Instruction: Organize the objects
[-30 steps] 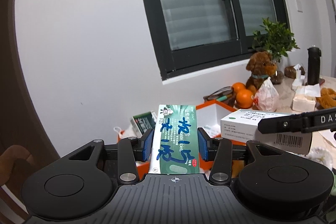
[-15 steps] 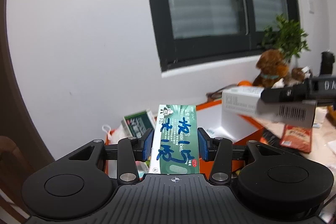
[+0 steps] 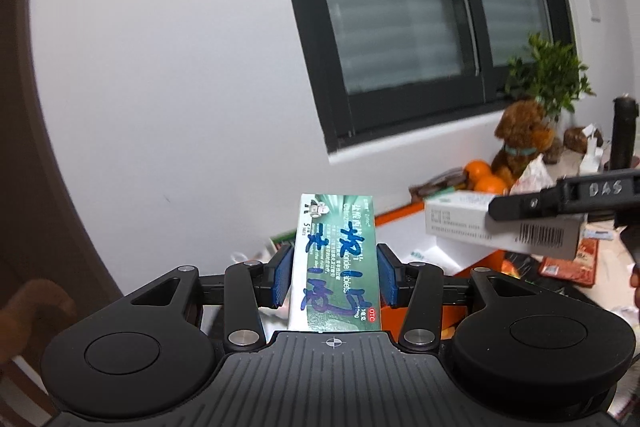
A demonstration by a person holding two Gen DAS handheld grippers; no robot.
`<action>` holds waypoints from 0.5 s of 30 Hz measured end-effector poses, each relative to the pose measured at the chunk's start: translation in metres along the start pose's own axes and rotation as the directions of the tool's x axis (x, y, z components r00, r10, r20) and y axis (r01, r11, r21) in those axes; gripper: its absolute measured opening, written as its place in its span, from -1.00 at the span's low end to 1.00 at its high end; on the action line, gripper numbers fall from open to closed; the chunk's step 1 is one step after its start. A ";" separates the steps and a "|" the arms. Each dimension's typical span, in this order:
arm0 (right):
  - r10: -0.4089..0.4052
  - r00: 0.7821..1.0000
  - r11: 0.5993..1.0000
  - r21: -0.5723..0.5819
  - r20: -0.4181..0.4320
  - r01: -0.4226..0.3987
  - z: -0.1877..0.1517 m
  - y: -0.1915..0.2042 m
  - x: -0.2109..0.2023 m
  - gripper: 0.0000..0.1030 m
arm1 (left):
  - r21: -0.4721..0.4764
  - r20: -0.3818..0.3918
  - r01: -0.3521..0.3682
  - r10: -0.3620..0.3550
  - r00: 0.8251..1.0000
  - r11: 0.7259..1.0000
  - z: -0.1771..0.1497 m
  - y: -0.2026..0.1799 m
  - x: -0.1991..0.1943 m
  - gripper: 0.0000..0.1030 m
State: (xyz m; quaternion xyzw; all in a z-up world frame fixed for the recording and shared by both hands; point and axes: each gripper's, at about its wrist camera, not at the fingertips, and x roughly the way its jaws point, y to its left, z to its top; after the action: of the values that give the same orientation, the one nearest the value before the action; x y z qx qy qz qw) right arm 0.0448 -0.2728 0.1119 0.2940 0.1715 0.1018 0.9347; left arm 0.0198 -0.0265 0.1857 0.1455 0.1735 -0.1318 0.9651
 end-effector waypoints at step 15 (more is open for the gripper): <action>0.062 0.998 0.998 -0.007 0.001 -0.062 -0.046 0.043 -0.043 0.41 | 0.019 0.078 -0.093 0.091 0.993 0.996 -0.039 0.012 -0.129 0.93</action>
State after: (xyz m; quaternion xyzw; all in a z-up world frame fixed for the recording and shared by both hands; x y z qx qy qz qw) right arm -0.0166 -0.2269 0.1127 0.2961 0.1615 0.1313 0.9322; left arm -0.1050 0.0236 0.2016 0.1588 0.1279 -0.0948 0.9744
